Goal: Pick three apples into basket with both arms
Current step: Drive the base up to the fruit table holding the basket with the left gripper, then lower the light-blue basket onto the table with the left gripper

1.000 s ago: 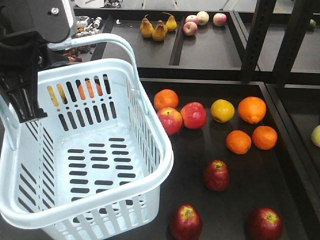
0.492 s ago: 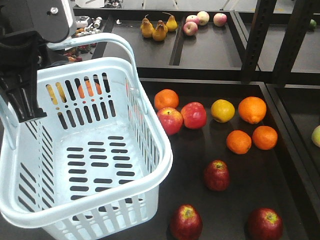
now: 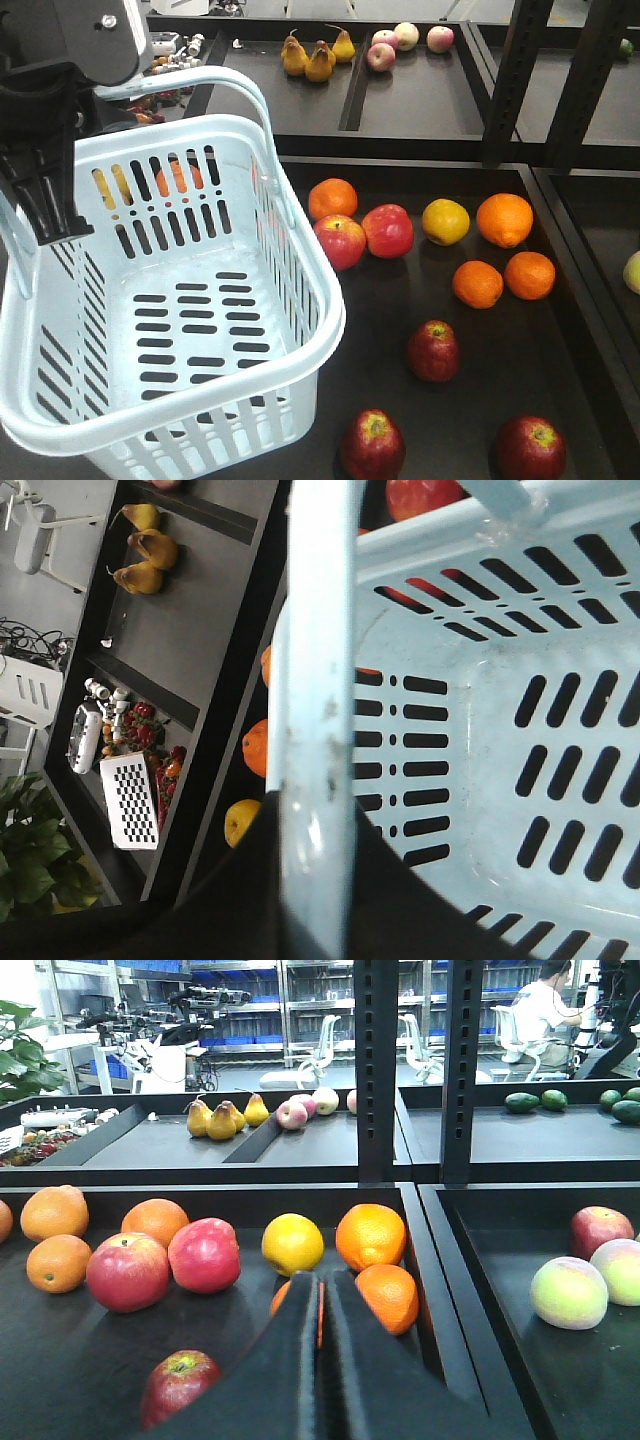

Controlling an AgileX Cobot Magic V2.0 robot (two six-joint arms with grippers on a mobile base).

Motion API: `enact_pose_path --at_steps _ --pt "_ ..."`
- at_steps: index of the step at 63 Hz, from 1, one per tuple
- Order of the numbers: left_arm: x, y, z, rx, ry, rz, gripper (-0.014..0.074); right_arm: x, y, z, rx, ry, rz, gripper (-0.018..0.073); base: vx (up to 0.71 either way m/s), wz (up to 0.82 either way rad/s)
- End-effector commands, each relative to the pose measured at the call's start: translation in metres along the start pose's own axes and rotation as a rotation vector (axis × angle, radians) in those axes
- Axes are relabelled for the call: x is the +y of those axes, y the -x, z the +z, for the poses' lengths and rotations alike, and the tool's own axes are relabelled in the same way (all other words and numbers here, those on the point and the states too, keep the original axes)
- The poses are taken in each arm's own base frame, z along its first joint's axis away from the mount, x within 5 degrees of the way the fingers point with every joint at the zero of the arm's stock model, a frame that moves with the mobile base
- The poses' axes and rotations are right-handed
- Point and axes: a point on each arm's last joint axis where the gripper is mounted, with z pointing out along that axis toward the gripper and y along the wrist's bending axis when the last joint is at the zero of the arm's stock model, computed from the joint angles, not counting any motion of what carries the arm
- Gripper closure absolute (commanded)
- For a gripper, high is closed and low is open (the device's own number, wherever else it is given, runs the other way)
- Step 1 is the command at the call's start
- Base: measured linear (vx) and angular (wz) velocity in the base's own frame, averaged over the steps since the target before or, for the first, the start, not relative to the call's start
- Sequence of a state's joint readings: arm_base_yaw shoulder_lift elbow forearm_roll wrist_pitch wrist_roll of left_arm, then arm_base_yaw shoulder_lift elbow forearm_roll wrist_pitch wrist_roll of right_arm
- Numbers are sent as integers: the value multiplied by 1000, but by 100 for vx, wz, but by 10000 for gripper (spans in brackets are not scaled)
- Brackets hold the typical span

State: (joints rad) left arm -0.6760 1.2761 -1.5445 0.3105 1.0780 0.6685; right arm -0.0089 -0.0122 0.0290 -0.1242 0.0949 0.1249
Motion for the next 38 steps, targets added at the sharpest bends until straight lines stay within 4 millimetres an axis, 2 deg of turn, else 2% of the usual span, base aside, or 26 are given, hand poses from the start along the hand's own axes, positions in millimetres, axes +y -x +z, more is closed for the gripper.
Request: enact_pose_path --at_steps 1,23,38 --pt "13 5 -19 -90 100 -23 603 1 4 -1 -79 6 -12 568 0 0" --pt "11 6 -15 -91 80 -20 603 1 4 -1 -80 7 -12 568 0 0" --pt "-7 -1 29 -17 70 155 603 1 4 -1 -80 7 -12 568 0 0"
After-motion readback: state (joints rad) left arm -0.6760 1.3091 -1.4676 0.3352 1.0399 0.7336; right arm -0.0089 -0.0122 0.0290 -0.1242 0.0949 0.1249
